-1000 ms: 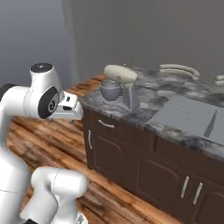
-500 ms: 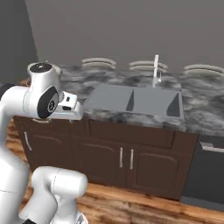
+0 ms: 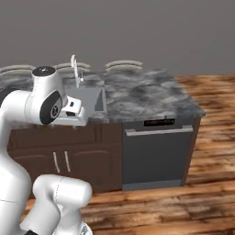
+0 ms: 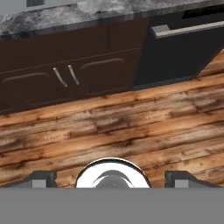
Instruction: Navigate to the dishwasher.
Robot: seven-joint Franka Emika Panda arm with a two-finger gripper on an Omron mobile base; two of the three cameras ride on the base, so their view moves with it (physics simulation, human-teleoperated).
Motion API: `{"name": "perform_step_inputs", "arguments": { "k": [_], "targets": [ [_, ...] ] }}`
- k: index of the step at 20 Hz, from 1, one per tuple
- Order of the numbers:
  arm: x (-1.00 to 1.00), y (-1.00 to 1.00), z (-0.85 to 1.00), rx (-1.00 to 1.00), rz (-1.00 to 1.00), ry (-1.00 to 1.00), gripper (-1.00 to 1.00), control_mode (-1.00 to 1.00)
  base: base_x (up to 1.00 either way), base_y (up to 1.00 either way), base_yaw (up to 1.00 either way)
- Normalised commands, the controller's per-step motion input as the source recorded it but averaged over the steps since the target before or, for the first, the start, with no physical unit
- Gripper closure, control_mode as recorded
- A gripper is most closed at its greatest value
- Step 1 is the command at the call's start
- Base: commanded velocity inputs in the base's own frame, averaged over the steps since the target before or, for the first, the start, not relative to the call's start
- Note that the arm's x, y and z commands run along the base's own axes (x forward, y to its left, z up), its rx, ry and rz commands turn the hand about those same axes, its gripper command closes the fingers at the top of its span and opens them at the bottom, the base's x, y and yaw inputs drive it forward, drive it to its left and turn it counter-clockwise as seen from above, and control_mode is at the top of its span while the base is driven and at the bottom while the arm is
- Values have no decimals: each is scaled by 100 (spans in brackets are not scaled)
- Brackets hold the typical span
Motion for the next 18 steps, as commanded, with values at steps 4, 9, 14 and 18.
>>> {"name": "perform_step_inputs", "arguments": {
  "k": [4, 9, 14, 18],
  "targets": [
    [0, 0, 0, 0, 0, 0, -100, 100, 14, -64, -49],
    [0, 0, 0, 0, 0, 0, -100, 100, 53, -37, -26],
    [0, 0, 0, 0, 0, 0, -100, 100, 83, -27, -5],
    [0, 0, 0, 0, 0, 0, -100, 100, 98, -14, 3]
  ]
}}
